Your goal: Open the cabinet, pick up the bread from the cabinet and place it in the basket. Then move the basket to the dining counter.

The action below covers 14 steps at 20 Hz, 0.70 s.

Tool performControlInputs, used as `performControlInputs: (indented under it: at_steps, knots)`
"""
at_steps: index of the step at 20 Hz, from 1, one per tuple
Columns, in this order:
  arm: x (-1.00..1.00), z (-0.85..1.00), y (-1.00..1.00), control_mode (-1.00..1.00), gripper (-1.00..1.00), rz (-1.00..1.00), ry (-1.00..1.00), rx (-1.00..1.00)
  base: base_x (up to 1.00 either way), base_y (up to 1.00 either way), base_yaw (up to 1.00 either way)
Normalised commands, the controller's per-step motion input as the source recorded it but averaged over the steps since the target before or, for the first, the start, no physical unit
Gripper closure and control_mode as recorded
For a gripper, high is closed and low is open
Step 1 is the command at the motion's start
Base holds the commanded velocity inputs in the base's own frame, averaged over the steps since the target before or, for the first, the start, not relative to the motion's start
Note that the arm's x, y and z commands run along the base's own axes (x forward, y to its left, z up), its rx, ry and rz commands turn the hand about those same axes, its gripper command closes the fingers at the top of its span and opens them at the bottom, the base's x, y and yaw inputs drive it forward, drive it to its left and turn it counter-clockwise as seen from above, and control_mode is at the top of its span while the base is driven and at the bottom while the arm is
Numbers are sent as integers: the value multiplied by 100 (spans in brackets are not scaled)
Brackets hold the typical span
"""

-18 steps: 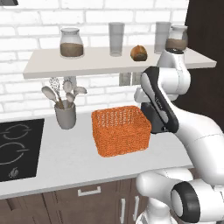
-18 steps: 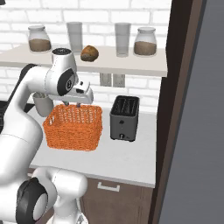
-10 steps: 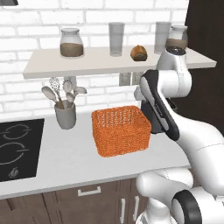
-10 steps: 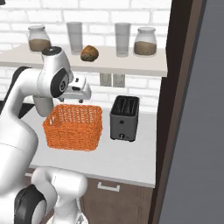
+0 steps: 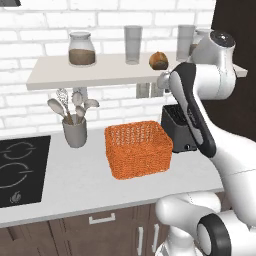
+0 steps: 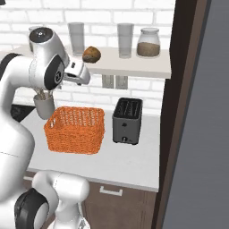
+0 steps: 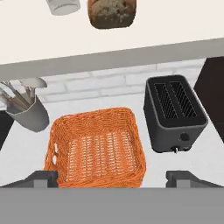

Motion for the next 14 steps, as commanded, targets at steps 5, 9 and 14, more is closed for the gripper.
performControlInputs:
  at_steps: [5,9,14]
  knots:
    - [19,71,0,-100,-100,-3,-8,1,0,0,0]
    - [37,33,-2,-100,-100,0,-1,-18,0,0,0]
    - [12,1,-16,-100,-100,-2,-15,-13,0,0,0]
